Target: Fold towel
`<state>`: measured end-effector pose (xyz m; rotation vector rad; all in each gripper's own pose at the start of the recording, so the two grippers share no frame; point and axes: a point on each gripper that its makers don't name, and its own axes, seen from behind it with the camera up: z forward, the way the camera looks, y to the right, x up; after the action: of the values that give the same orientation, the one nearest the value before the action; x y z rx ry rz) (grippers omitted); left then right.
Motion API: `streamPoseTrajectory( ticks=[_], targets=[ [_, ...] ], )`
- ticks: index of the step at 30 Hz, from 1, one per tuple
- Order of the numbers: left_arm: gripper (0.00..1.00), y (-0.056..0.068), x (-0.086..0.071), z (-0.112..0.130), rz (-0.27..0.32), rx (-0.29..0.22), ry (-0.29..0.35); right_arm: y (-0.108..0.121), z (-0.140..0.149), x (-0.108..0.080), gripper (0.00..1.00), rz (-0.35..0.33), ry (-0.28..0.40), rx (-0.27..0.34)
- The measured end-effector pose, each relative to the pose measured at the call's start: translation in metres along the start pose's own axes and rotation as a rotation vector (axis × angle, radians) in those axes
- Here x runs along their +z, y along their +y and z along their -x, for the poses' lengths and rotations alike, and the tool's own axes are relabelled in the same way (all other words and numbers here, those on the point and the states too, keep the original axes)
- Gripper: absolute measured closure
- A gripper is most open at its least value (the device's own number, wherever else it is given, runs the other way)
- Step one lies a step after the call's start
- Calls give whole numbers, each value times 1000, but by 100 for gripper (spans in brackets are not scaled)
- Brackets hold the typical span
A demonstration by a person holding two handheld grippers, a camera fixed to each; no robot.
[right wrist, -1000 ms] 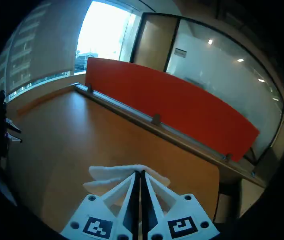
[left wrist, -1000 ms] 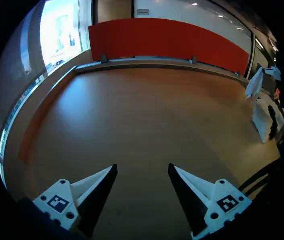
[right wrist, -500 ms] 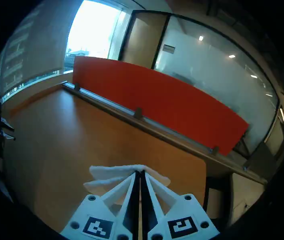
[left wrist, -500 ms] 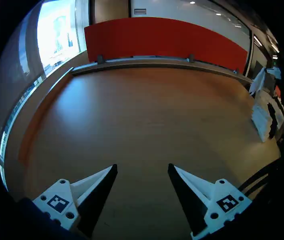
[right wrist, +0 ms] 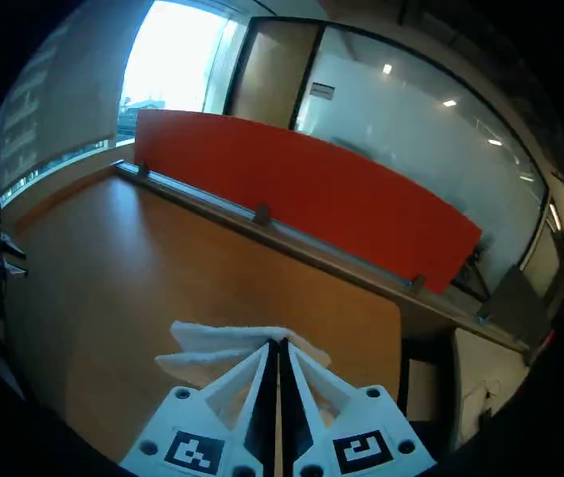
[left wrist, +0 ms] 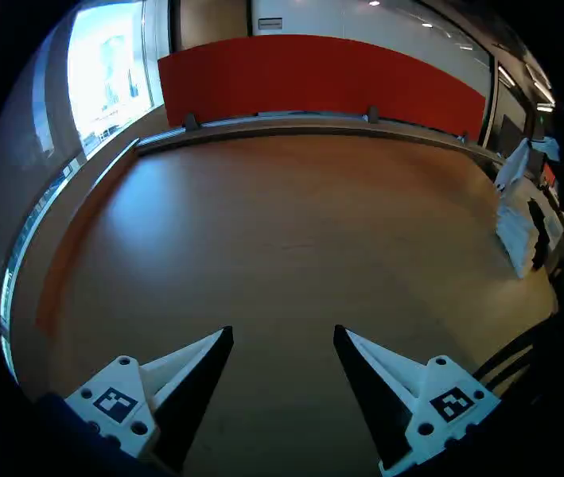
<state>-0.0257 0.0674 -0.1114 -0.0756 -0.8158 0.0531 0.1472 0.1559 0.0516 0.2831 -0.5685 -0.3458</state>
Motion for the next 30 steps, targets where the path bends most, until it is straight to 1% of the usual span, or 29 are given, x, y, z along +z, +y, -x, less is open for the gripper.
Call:
streamPoseTrajectory(
  ticks=[8, 15, 23, 30],
  targets=[
    [6, 1, -3, 0, 4, 11, 4, 13, 34, -20, 98, 43, -40, 24],
    [6, 6, -6, 1, 10, 27, 5, 25, 66, -35, 98, 82, -68, 71],
    [6, 13, -6, 1, 19, 44, 5, 30, 91, -45, 98, 106, -93, 106],
    [6, 18, -7, 1, 22, 54, 5, 31, 117, -50, 98, 126, -124, 123]
  ],
)
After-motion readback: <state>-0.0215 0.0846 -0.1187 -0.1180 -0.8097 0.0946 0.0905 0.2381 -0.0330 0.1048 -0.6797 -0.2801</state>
